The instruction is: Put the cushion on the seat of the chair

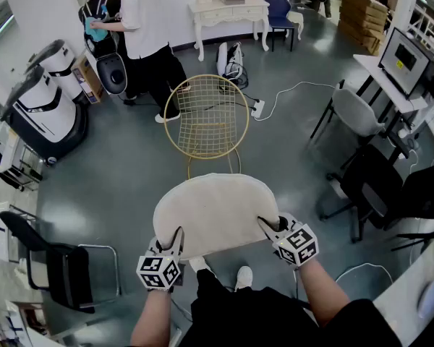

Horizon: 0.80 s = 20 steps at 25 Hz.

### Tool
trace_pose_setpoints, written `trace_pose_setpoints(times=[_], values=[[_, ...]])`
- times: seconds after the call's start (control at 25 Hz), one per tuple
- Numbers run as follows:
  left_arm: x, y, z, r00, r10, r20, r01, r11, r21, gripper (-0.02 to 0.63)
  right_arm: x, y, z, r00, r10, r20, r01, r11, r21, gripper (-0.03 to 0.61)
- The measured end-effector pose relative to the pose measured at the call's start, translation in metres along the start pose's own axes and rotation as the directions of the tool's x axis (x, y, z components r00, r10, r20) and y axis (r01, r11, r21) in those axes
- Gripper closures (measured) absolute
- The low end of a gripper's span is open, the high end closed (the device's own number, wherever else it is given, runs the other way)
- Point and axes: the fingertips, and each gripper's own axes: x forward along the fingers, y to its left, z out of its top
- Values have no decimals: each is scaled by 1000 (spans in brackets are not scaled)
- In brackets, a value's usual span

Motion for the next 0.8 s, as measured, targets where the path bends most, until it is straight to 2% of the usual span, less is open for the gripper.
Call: trace_pose_setpoints(times=[0.8], values=[[6, 24, 14, 1000, -3, 3, 3, 1000, -13, 514, 21, 3, 14, 1000, 5, 12, -6, 1000, 17, 508]])
